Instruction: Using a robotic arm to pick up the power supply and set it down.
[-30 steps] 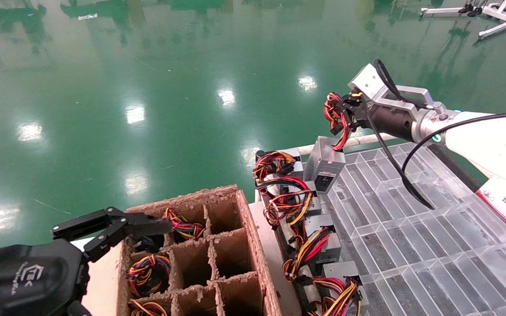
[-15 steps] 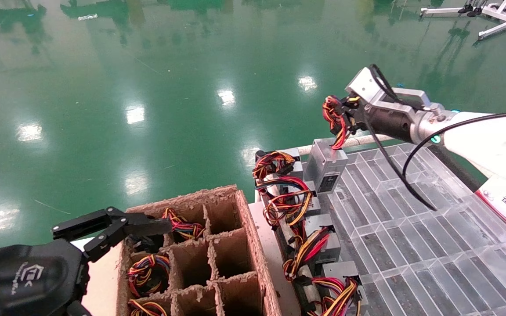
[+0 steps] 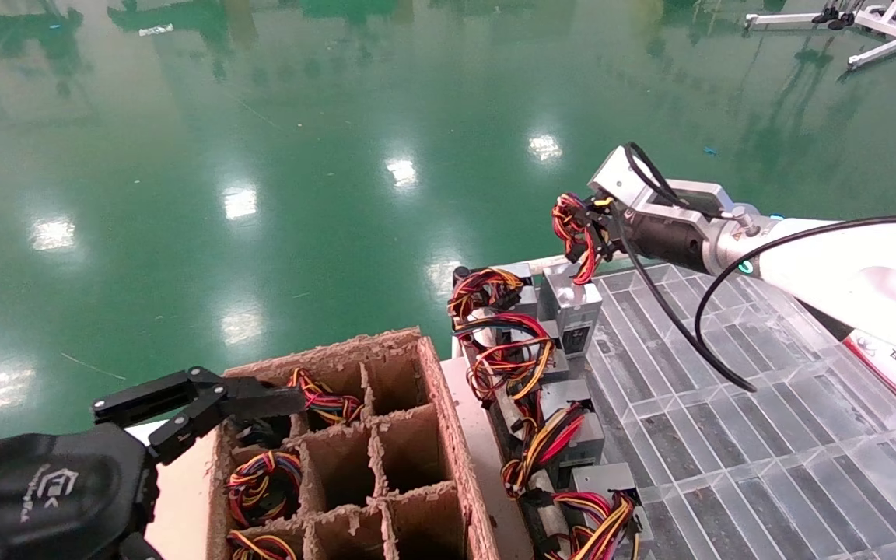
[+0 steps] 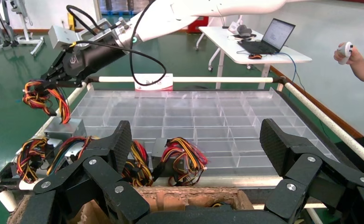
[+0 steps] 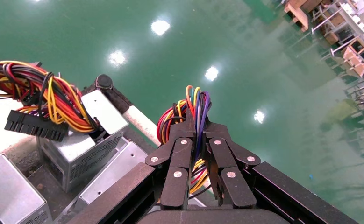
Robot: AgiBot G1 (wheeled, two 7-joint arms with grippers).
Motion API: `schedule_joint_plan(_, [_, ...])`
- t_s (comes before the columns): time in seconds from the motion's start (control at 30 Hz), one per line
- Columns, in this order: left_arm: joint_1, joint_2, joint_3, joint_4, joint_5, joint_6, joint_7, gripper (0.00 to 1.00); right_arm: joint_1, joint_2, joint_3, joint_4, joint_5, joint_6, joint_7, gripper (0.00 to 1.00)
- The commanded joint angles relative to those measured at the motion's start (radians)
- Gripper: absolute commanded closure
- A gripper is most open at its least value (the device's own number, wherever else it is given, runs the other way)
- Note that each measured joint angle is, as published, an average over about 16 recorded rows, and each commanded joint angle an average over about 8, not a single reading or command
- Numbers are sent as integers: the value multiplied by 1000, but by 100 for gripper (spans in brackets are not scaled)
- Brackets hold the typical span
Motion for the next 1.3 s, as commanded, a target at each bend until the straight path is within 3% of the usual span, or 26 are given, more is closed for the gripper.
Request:
schedule_joint_plan(0.03, [0, 0, 0, 0, 0, 0, 0, 0, -2, -1, -1, 0, -1, 2, -1, 0])
schedule_joint_plan(0.73, [0, 0, 0, 0, 0, 0, 0, 0, -8, 8, 3, 15, 8, -8, 9, 0])
schedule_joint_plan(1.3, [0, 0, 0, 0, 0, 0, 0, 0, -202, 166, 68, 341, 165, -199, 194, 0])
